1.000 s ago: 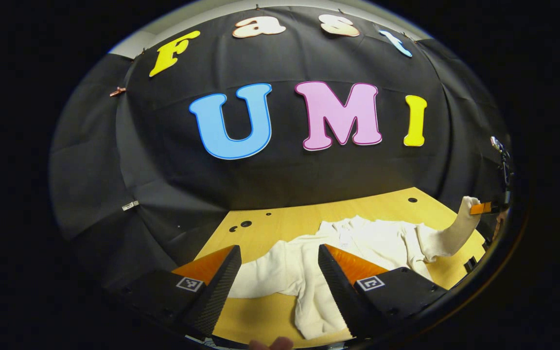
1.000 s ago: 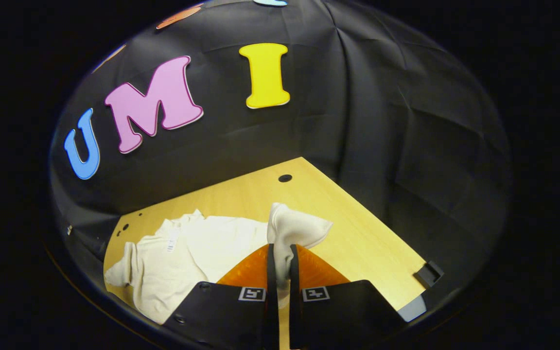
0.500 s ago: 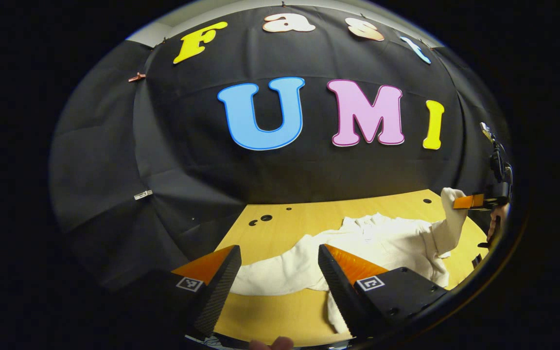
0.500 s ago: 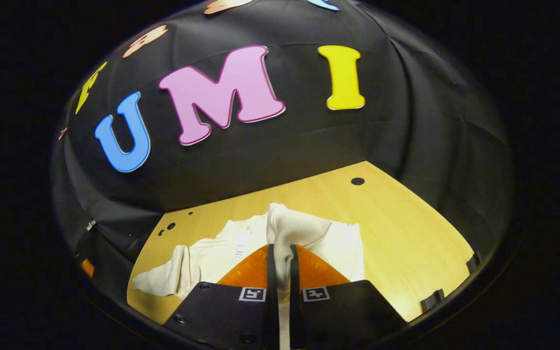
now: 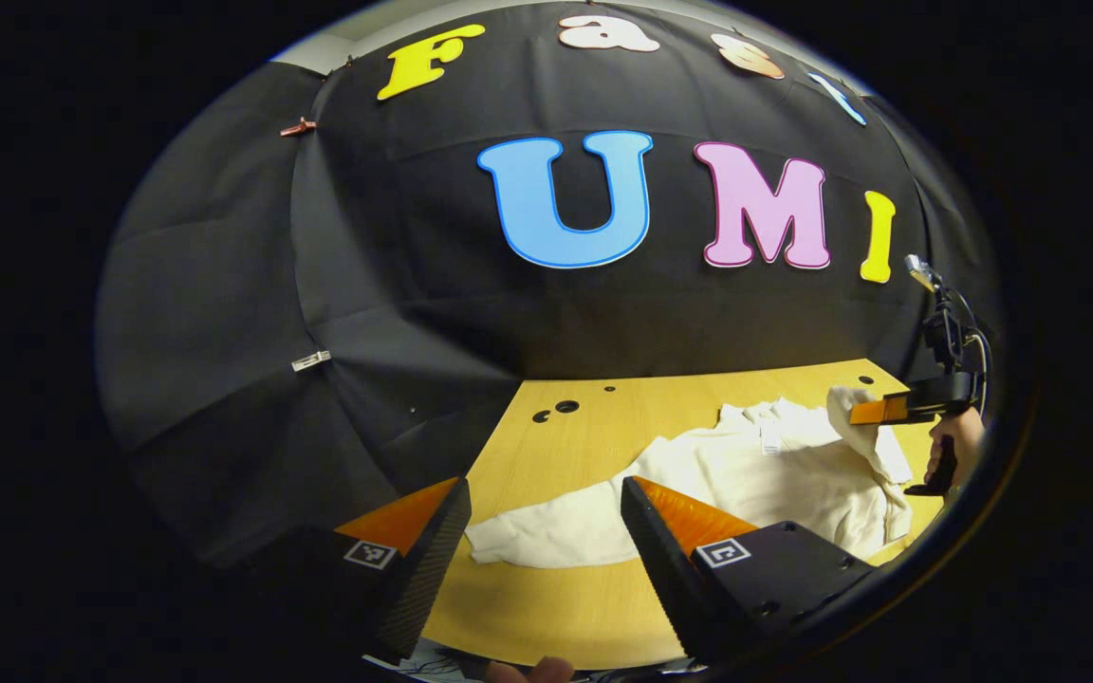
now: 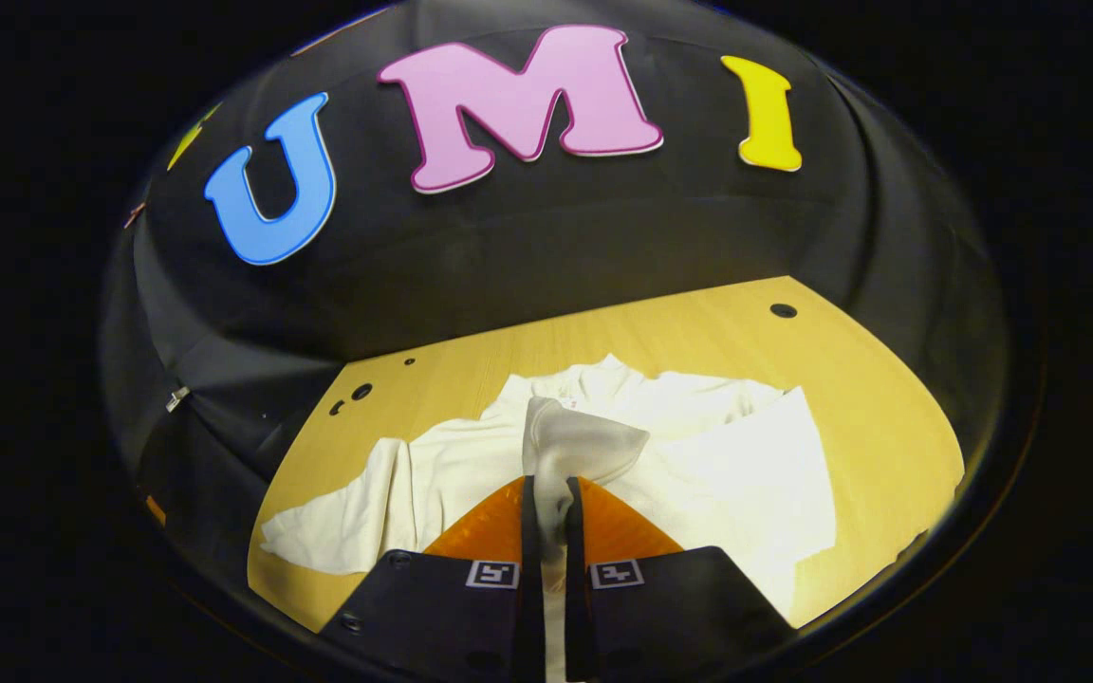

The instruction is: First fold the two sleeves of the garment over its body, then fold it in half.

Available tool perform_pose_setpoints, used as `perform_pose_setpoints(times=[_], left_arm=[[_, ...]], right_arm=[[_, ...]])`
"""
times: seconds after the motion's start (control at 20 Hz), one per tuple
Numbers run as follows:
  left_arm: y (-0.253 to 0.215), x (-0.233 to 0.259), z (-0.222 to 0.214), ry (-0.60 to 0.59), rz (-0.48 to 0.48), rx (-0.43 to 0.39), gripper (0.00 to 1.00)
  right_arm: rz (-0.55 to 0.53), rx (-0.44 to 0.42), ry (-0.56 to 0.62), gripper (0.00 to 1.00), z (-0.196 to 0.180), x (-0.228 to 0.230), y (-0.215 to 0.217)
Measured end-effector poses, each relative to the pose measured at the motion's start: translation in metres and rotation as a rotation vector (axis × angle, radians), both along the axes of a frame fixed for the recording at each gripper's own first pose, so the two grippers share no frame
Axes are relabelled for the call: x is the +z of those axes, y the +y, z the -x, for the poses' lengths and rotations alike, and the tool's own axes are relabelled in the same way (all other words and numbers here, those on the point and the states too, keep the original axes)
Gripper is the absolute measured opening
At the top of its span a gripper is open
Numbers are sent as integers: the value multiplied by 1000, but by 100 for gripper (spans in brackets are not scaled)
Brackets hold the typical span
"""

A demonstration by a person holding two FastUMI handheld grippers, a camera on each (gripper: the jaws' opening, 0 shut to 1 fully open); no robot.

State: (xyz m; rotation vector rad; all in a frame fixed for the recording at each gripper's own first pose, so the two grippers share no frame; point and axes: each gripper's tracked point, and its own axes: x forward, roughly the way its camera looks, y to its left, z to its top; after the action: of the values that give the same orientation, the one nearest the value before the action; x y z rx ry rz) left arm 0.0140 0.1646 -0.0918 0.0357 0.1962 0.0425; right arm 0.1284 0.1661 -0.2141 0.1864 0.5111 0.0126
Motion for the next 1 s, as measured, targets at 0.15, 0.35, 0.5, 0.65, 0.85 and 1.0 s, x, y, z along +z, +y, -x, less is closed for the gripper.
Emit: perform_pose_setpoints(times=[0.15, 0.35, 0.5, 0.65, 0.85, 1.0], left_arm=[[17, -5, -2, 7, -2, 10, 98], [30, -15, -1, 27, 10, 25, 98], [34, -18, 0, 28, 3, 26, 98], [39, -24, 1, 32, -2, 31, 98], [45, -29, 2, 39, 15, 43, 98], [45, -35, 0, 44, 20, 49, 98]], right_arm=[[34, 2, 69, 12, -8, -38, 16], [71, -12, 158, 12, -7, -76, 31], [60, -25, 226, 12, -8, -97, 37], [16, -41, 277, 16, -7, -110, 46], [-42, -18, 297, 32, -4, -111, 64], [-186, 71, 314, 31, 6, -105, 104]])
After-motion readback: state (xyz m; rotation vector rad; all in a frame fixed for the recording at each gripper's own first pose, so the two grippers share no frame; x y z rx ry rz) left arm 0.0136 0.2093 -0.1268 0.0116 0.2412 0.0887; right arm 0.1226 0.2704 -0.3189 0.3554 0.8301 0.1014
